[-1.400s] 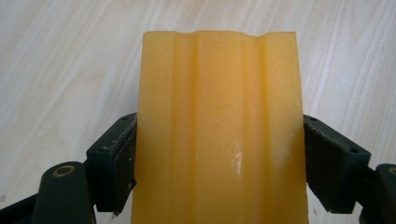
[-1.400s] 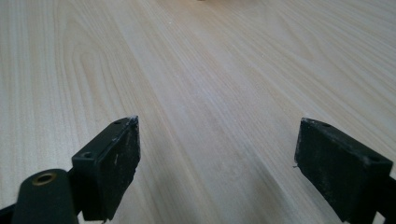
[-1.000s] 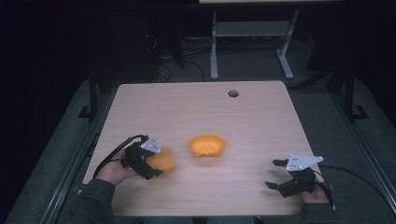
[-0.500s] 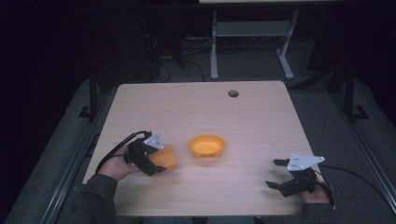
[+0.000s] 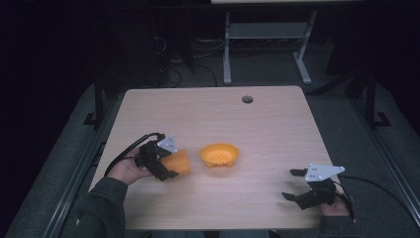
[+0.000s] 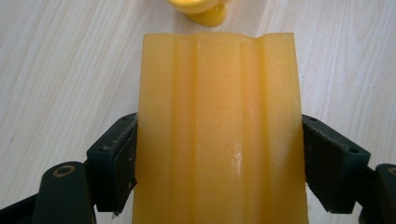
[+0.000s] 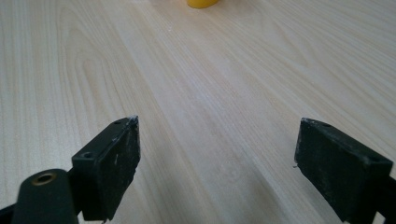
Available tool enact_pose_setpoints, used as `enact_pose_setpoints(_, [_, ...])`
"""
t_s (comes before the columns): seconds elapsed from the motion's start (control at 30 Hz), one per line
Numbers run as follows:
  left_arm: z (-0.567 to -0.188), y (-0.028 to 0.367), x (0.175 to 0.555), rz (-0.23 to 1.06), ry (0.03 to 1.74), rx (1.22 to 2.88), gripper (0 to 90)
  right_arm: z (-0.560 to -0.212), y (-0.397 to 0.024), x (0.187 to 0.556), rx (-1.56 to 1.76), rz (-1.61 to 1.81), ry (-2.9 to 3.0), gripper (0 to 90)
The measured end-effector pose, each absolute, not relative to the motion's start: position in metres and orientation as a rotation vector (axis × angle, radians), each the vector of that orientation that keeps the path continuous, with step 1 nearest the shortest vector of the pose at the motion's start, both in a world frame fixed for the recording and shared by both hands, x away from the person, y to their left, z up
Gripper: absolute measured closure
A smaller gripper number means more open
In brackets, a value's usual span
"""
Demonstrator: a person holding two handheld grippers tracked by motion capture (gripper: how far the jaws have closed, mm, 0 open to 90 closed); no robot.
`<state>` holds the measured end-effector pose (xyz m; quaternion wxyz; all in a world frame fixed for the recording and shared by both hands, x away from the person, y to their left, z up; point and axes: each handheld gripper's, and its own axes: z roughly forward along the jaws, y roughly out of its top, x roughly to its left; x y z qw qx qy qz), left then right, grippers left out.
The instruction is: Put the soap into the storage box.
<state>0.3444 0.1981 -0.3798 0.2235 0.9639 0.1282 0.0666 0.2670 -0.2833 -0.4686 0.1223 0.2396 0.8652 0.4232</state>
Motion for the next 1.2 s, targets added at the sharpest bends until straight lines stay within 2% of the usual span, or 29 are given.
enact_pose_setpoints(0.63, [-0.360, 0.169, 0.365, 0.192, 0.268, 2.676, 21.1, -0.469, -0.283, 0.268, 0.707, 1.248, 2.520, 13.5])
enact_pose_setpoints(1.2, [-0.357, 0.151, 0.378, 0.186, 0.239, 2.659, 21.1, -0.468, -0.285, 0.267, 0.709, 1.256, 2.509, 13.5])
